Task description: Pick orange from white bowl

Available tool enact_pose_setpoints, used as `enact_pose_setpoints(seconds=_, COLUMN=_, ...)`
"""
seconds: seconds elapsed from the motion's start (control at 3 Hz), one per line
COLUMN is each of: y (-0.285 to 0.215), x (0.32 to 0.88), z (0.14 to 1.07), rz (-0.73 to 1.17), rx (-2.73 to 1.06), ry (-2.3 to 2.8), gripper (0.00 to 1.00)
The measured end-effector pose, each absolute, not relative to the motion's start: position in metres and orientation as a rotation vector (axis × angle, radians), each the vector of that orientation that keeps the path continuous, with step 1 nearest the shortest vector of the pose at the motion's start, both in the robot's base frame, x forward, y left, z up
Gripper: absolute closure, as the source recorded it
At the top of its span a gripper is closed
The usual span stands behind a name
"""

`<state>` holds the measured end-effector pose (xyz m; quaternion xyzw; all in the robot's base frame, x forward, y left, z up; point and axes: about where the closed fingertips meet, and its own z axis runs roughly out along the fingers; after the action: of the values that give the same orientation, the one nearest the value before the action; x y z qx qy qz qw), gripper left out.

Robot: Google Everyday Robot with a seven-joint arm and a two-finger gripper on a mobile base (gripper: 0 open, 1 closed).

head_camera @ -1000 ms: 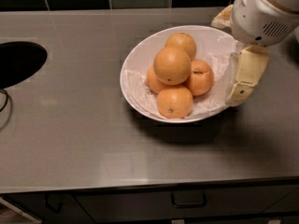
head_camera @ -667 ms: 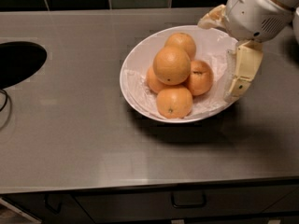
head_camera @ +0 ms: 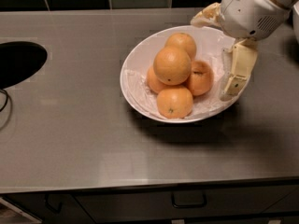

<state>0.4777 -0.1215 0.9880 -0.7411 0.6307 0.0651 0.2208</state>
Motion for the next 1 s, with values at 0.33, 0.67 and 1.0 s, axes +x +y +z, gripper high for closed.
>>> enact_pose_setpoints(seconds=0.33, y=-0.108, x=0.49, z=0.984, rz=0.179, rx=-2.075, ry=1.7, gripper=0.0)
enact_pose_setpoints(seconds=0.67, y=-0.089, x=0.504, z=0.98, rz=0.195, rx=-2.141, ry=1.644, gripper=0.0)
enact_pose_setpoints(seconds=1.0, y=-0.072, x=0.513, z=0.972, rz=0.234, rx=-2.22, ry=1.596, gripper=0.0)
